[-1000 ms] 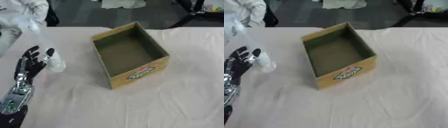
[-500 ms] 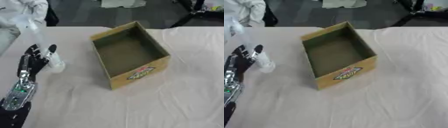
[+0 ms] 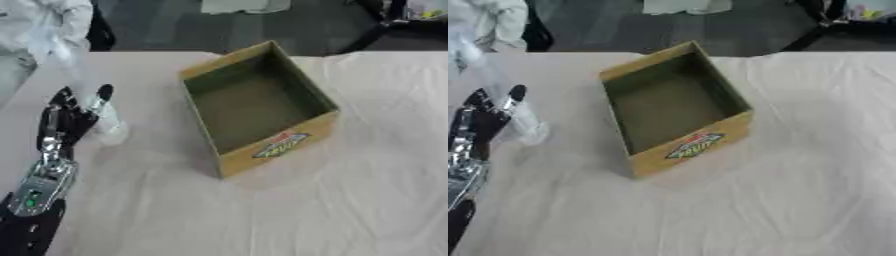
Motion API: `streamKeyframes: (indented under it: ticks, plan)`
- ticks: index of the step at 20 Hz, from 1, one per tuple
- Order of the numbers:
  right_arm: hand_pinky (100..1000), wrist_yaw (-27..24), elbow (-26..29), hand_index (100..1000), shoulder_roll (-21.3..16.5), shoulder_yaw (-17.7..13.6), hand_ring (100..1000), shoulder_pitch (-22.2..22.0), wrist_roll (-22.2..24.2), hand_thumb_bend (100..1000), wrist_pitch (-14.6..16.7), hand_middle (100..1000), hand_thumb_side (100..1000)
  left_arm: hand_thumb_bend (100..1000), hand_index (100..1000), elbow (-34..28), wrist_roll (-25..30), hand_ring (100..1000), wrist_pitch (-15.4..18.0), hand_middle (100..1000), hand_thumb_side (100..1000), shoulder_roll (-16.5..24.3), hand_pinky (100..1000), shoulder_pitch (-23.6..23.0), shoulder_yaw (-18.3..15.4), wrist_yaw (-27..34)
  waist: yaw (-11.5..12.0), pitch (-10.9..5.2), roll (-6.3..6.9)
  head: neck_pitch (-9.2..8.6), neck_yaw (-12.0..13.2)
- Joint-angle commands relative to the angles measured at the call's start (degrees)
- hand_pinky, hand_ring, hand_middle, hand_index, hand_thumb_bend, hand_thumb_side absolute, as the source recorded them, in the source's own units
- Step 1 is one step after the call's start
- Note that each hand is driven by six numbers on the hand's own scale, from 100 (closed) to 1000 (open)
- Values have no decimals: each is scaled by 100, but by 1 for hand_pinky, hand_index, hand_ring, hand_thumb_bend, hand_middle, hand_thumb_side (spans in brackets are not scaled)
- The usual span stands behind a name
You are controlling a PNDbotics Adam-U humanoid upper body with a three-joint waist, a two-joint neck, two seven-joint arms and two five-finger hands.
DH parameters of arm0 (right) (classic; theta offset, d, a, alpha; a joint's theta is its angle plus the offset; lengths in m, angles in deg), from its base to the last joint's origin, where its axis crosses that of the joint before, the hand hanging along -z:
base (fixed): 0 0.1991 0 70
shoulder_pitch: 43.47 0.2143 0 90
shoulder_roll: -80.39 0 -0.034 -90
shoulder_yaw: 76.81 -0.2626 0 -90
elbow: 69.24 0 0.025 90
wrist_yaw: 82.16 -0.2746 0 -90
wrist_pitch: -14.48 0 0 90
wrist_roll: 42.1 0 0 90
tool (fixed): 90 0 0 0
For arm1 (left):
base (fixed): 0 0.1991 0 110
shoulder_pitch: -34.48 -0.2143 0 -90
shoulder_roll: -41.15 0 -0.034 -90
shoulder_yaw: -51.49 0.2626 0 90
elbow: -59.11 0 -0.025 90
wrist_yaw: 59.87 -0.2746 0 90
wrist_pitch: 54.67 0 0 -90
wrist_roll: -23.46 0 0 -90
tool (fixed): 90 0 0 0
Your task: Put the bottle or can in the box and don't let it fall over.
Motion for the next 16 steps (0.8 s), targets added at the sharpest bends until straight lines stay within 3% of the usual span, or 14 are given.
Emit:
streamKeyframes:
  ticks: [1, 16]
  plan:
    - [871, 48, 26, 846, -117, -21, 743, 114, 24, 100, 7, 782, 739, 705, 819, -27, -39, 882, 19, 839, 489, 107, 942, 151, -8, 54, -2, -88, -13, -102, 26]
    - [871, 63, 4, 846, -75, -30, 743, 113, 46, 100, -2, 783, 750, 679, 741, 101, -129, 790, 122, 767, 469, 34, 871, 321, 40, 105, -40, -31, -13, -141, 57]
